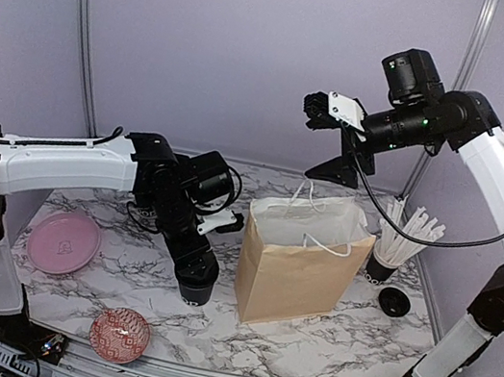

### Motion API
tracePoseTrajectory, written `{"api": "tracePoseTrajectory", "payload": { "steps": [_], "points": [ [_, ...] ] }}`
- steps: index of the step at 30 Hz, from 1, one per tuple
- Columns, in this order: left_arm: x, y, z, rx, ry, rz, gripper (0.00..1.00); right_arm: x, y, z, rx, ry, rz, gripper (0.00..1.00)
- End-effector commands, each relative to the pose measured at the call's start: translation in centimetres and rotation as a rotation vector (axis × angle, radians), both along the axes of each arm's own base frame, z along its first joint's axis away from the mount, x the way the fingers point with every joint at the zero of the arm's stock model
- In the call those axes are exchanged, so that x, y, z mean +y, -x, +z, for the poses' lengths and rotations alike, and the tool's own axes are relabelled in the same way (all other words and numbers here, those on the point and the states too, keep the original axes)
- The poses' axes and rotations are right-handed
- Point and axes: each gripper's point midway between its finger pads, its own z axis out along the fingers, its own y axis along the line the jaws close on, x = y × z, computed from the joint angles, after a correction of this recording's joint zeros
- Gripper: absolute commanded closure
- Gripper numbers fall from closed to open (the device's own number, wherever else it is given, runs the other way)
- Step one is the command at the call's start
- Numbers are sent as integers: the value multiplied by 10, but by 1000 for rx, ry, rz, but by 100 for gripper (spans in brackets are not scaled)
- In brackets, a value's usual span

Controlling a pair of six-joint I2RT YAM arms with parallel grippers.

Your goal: Pack the takeout coffee

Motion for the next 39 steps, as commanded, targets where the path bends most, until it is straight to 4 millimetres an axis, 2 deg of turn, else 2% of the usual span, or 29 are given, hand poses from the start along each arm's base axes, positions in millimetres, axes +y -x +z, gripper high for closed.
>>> {"api": "tracePoseTrajectory", "payload": {
  "steps": [1,8,17,25,34,39],
  "points": [
    [-1,-1,1,3,-26,-12,18,-5,-4,-2,-7,-3,-31,6],
    [-6,0,0,5,-27,-23,18,-6,-4,-6,-5,6,-33,6],
    [-3,-1,-14,3,-78,-25,22,-7,-7,-12,-10,17,-38,7],
    [9,-2,-29,-24,-165,-27,24,-8,-13,-16,-19,29,-66,7],
    [10,0,-28,-42,-173,-49,20,-8,-18,-3,-38,3,-92,7],
    [10,0,-28,-45,-178,-52,24,-12,-25,-6,-33,7,-117,7]
  ]
}}
